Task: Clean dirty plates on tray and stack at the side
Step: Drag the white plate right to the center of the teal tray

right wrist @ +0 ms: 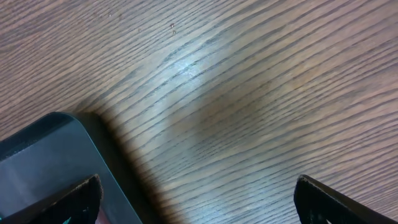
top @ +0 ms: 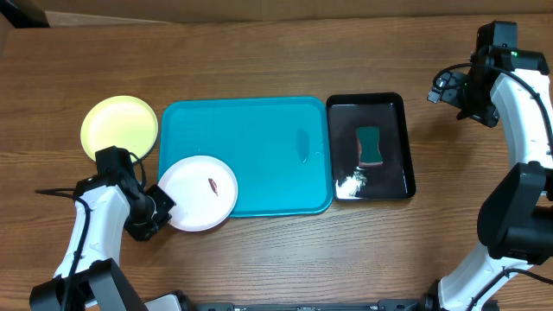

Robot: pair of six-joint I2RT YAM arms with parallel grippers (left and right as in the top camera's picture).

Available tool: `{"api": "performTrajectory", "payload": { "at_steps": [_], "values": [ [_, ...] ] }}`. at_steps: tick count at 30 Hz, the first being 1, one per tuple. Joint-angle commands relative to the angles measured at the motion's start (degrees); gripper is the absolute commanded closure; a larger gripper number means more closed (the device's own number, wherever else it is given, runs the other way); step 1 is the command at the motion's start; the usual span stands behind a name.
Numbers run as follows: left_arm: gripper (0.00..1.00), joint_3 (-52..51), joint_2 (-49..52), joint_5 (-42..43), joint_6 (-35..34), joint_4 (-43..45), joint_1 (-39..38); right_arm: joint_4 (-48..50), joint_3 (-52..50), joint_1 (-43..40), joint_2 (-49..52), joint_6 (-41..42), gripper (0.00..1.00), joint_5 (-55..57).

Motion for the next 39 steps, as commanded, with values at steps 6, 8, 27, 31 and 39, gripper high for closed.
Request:
{"api": "performTrajectory", "payload": {
  "at_steps": [6,8,27,31,39],
  "values": [
    [0.96,4.72,0.13,19.47,11.04,5.11,-1.33,0.31,0.35,-0.37,-0.48,0.39,0.00,0.37],
    [0.96,5.33,0.13,19.41,11.04,6.80,-2.67,0.31,0.35,-0.37,-0.48,0.39,0.00,0.37],
    [0.96,5.38,0.13,3.30,-8.33,19.96,-22.29,0.31,0.35,-0.37,-0.48,0.39,0.00,0.37],
    [0.96,5.38,0.13,2.62,-9.99,20.11,-22.36,0.31,0.35,-0.37,-0.48,0.39,0.00,0.37],
    [0.96,5.35,1.07,2.54,-10.95,20.81,-23.71,0.31,0.35,-0.37,-0.48,0.39,0.00,0.37]
  ]
}}
